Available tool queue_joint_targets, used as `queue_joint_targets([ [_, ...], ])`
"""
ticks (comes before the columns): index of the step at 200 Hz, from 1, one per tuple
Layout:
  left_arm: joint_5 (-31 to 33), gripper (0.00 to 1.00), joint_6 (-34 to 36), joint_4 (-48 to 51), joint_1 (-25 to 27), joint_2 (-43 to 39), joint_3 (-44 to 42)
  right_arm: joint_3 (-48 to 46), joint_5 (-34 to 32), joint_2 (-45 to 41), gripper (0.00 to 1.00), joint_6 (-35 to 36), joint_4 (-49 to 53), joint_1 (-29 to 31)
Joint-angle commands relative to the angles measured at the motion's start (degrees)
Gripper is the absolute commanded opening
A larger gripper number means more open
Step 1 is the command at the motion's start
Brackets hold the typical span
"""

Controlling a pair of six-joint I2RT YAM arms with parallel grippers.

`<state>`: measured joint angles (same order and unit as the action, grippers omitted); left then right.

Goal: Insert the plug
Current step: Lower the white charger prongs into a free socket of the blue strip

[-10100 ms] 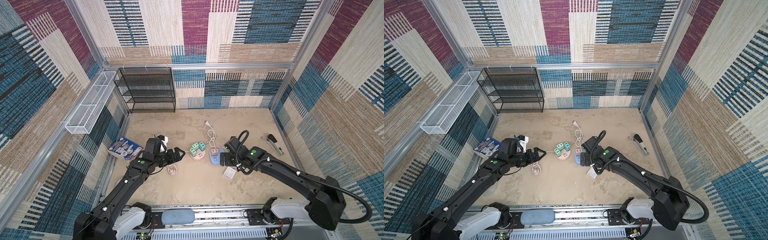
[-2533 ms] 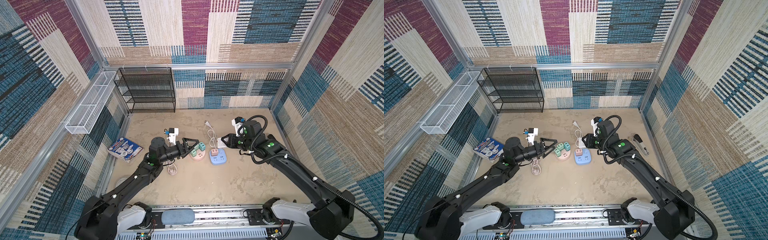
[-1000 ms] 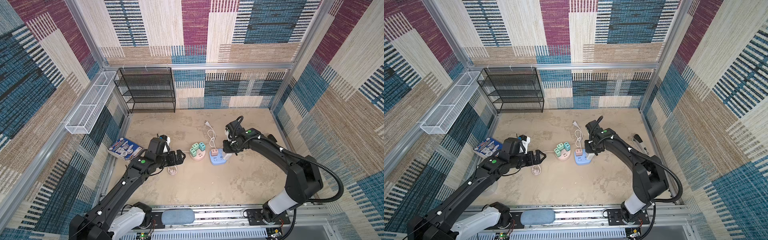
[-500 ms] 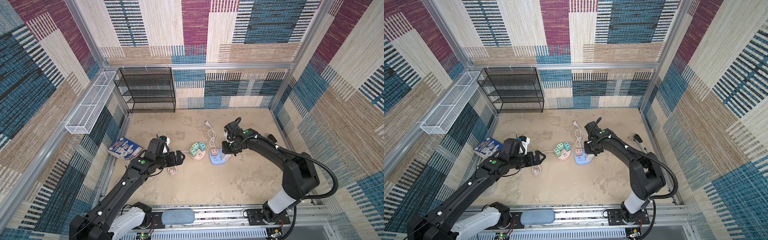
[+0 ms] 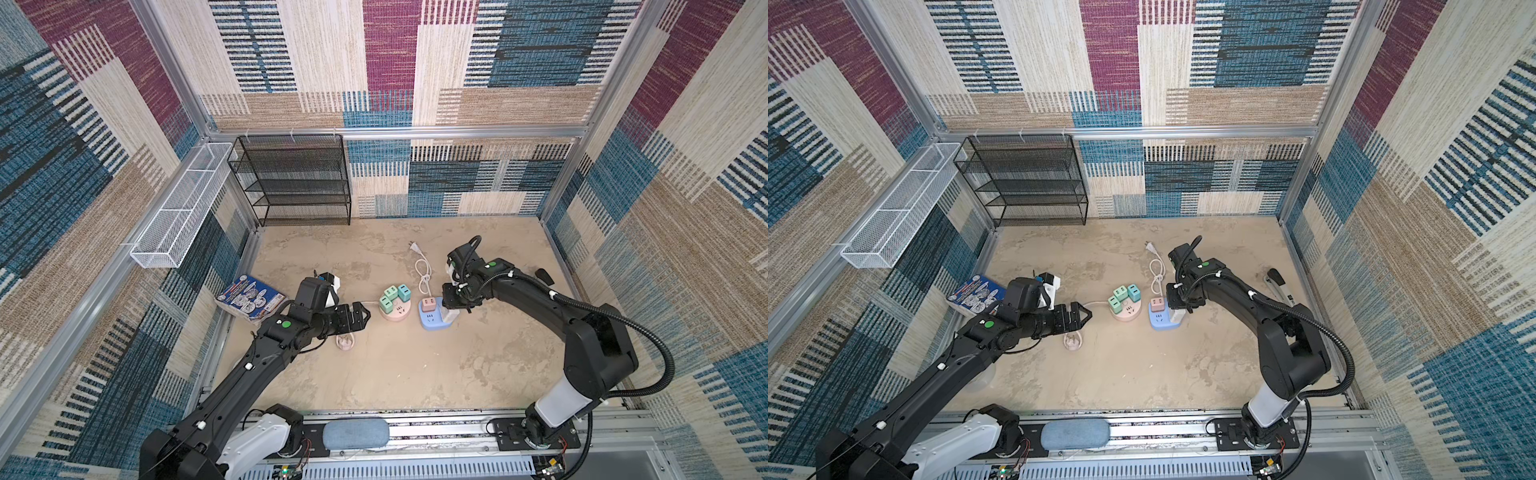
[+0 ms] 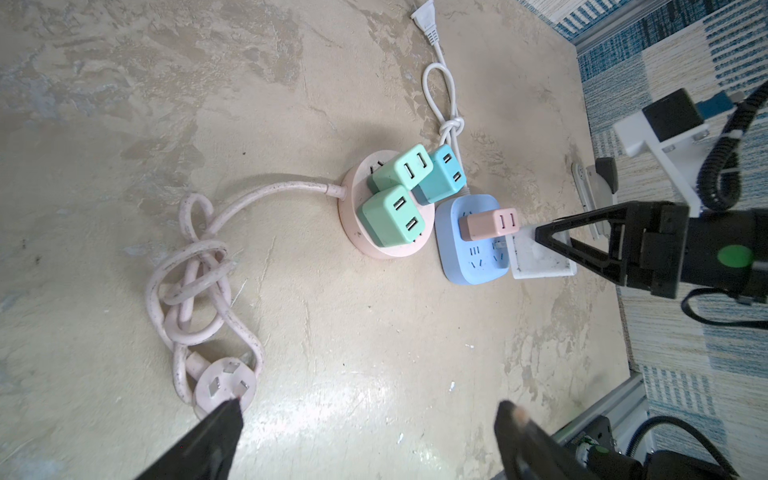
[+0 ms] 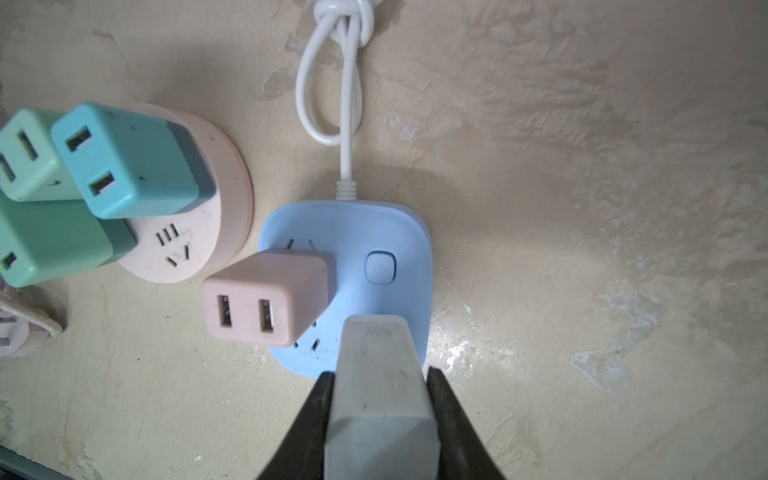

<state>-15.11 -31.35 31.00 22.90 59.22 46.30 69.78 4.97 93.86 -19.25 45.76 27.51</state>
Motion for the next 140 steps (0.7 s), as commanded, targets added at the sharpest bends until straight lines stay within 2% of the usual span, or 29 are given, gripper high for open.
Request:
queue_joint_targets([
  [1,-0.4,1.0,0.5,-1.1,-0.1,0.0,-0.3,0.0,-0.5,0.0,0.0,0.0,-0.4,0.4],
  [140,-1.3,1.0,0.4,-1.4,-0.8,-0.3,-0.4,5.0,-9.6,6.2,0.0,-1.2,4.7,6.2],
])
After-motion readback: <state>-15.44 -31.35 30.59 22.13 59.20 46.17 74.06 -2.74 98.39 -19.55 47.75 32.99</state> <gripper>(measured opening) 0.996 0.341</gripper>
